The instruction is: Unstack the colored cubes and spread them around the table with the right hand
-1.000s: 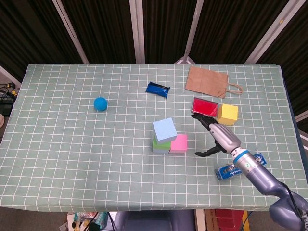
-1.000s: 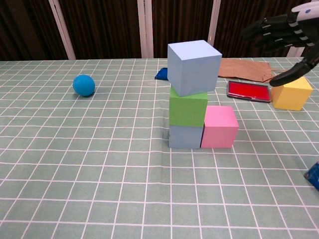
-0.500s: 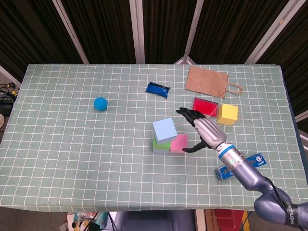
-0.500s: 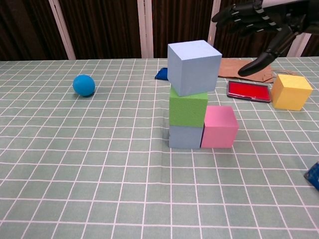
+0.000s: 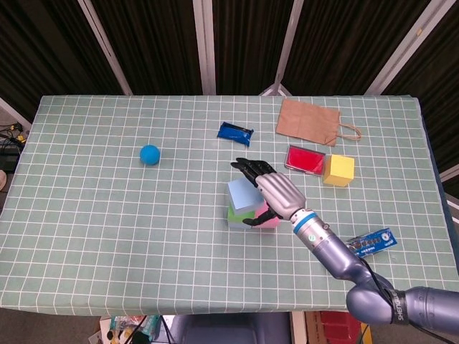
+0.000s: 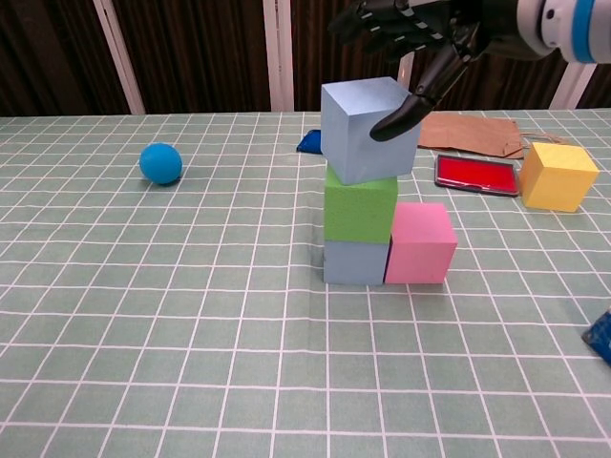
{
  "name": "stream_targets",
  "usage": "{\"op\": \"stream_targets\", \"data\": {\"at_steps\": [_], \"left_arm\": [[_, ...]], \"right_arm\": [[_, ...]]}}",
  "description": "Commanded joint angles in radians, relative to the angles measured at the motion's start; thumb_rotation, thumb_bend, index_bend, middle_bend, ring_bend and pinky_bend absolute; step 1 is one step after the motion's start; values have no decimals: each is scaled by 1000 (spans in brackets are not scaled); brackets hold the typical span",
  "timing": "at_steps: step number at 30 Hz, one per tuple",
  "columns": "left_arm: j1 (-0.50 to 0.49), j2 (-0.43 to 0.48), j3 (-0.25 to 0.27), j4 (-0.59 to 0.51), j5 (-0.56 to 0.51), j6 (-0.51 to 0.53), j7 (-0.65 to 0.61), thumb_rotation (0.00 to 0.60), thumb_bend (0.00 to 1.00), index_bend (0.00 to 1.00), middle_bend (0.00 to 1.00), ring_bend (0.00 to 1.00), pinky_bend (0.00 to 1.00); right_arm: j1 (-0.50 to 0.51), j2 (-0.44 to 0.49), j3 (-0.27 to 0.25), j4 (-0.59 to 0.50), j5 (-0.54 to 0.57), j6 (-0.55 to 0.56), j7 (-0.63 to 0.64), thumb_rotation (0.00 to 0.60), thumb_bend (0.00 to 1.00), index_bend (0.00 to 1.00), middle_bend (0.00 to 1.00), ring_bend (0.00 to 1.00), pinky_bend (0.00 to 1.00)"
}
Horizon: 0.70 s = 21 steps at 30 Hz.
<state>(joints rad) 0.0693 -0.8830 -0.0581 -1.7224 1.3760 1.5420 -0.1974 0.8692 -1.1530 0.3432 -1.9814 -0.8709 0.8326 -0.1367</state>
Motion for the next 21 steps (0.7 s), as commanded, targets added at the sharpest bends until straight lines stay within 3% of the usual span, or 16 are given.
{"op": "stream_targets", "data": {"at_steps": [1, 7, 10, 16, 18, 21], "left_arm": [[1, 1, 0, 1, 1, 1, -5, 600, 285, 95, 0, 0, 9], [3, 4, -1, 3, 1, 4, -14, 600, 285, 112, 0, 0, 9], [3, 4, -1, 3, -1, 1, -14, 600, 285, 118, 0, 0, 9], [3, 4, 0, 1, 1, 2, -10, 600, 285, 120, 0, 0, 9], [3, 3, -1, 1, 2, 3, -9, 600, 285, 120, 0, 0, 9], [3, 3, 0, 2, 2, 2, -9, 600, 285, 121, 0, 0, 9]], "right_arm": [[42, -33, -8, 19, 52, 19, -52, 600, 133, 0, 3, 0, 0], [91, -62, -23, 34, 115, 49, -119, 600, 133, 0, 78, 35, 0], [101, -70, -27, 37, 128, 61, -133, 600, 133, 33, 170, 154, 0], [112, -101, -32, 50, 127, 109, -149, 600, 133, 326, 437, 474, 18], [105, -124, -29, 58, 106, 140, -139, 600, 135, 444, 524, 571, 86], [94, -170, -23, 78, 71, 208, -133, 600, 160, 532, 591, 655, 159]]}}
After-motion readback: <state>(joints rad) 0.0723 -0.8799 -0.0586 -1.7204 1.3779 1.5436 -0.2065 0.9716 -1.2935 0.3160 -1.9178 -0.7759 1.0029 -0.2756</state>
